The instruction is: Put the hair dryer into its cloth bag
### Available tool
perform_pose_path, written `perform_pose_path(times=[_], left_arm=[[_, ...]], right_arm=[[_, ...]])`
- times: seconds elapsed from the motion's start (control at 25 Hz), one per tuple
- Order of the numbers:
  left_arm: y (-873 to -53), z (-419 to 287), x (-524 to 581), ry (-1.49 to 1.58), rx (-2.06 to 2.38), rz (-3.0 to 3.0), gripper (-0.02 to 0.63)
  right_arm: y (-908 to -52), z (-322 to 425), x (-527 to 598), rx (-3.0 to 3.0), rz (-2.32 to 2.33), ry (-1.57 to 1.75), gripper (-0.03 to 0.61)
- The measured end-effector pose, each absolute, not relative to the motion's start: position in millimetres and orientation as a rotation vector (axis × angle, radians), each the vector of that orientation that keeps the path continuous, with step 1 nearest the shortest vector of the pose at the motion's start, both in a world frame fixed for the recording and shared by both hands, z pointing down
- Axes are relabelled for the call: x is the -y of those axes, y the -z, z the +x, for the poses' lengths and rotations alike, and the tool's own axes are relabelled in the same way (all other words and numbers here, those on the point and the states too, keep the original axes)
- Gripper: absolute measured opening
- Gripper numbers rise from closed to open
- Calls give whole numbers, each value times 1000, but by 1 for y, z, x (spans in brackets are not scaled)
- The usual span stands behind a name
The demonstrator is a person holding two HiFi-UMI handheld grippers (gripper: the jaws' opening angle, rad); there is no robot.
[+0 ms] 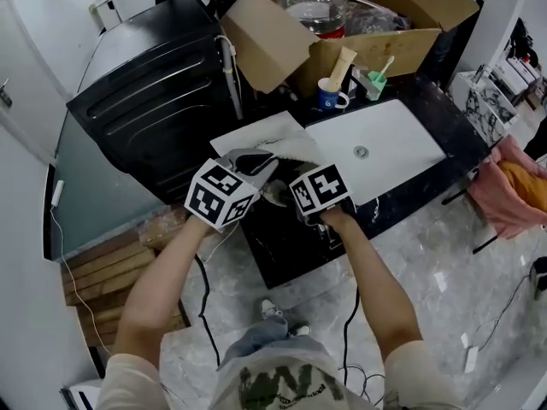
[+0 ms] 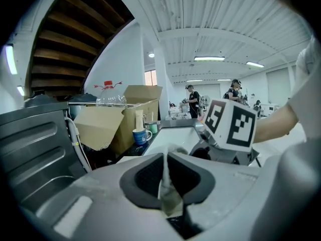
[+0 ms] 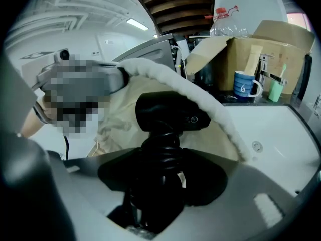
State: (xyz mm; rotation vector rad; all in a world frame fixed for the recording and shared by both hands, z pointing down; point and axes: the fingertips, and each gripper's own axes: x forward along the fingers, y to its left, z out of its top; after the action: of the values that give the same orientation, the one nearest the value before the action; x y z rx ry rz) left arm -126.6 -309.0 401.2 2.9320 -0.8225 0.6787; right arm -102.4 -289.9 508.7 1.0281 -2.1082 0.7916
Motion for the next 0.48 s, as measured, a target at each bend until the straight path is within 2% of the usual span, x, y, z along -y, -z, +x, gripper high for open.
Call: perform_pose_path(times=[0.48], left_arm=[[-399, -120, 299, -512, 729, 2882, 31]], right_arm=[[-520, -114, 322, 2094, 1096, -856, 256]])
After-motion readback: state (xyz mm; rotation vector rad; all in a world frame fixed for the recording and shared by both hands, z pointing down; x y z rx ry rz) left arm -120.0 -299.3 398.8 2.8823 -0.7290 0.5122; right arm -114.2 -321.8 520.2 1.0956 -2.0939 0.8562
